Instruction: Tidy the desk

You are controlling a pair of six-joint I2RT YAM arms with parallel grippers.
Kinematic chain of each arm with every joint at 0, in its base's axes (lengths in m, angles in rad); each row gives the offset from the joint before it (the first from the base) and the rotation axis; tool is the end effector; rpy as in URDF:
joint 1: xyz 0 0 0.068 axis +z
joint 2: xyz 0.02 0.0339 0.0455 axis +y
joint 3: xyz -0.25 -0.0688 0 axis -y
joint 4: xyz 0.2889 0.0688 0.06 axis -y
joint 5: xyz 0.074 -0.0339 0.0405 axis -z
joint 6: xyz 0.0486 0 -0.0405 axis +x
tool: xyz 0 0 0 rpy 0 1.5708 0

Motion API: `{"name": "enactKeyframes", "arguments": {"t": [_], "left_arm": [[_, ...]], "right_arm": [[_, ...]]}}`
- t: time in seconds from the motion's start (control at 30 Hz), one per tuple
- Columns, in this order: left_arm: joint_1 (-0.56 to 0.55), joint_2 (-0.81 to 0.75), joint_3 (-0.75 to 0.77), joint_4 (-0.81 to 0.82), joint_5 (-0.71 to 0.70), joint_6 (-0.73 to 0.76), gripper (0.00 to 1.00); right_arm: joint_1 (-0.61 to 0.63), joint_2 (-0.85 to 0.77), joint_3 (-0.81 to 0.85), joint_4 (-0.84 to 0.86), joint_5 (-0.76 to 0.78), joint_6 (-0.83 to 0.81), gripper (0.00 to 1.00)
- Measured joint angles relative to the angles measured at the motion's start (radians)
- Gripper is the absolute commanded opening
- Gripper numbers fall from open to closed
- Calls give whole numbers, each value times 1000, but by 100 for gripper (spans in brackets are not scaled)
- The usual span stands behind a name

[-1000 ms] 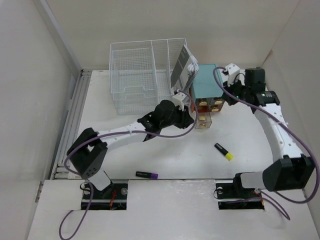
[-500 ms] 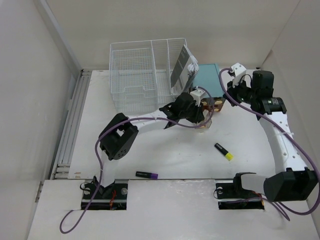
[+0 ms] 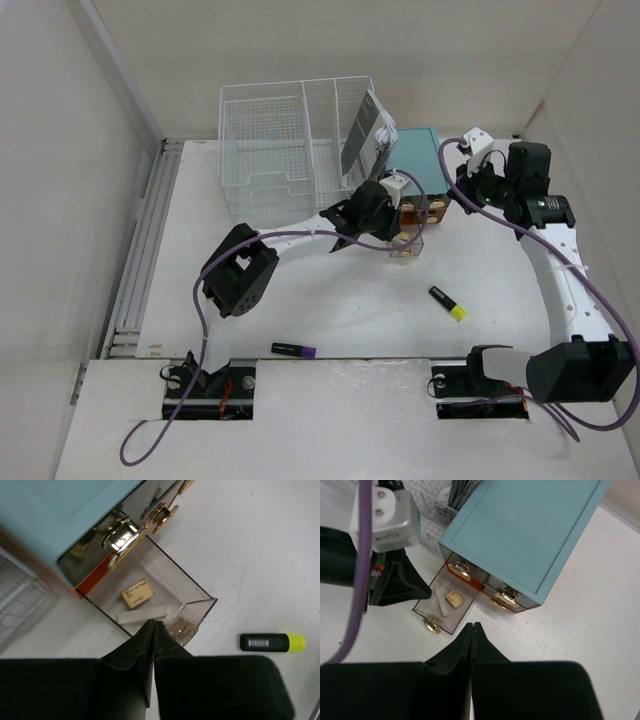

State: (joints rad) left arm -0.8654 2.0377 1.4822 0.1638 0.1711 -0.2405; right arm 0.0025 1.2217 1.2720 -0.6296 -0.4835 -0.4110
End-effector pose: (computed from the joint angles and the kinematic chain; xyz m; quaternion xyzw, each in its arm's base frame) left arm 0.3323 -0.4030 0.1888 0.2998 0.7735 -0.3514 0.4341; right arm 0.3179 0.0234 0.3588 -0.2868 0.8125 0.1125 0.4950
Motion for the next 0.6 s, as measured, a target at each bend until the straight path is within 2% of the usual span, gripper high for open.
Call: {"name": "enactKeyframes", "arguments": {"t": [0.13, 0.17, 0.23, 0.37, 0.47, 0.5, 0.53, 0.6], "left_arm": [[-2, -111, -109, 4, -31, 4, 0], [-4, -163, -153, 5, -39, 4, 0], [-11, -279, -245, 16, -55, 4, 0], [-26, -559, -457, 89, -87, -8, 0], [-33, -724, -594, 131, -114, -26, 12], [-32, -764, -637, 147, -127, -34, 27], [-32, -798, -676, 153, -138, -42, 37], [-31, -843, -737, 152, -157, -61, 45]], "right_arm": [[-4, 20, 0, -70, -71, -138, 0], [-4, 36, 1, -103, -92, -187, 0], [-4, 85, 6, -185, -136, -312, 6], [1, 201, 8, -356, -190, -579, 8], [35, 238, -20, -409, -183, -723, 8], [62, 238, -37, -410, -176, -753, 8], [92, 238, -53, -409, -169, -769, 8], [159, 239, -85, -391, -148, -774, 8]]}}
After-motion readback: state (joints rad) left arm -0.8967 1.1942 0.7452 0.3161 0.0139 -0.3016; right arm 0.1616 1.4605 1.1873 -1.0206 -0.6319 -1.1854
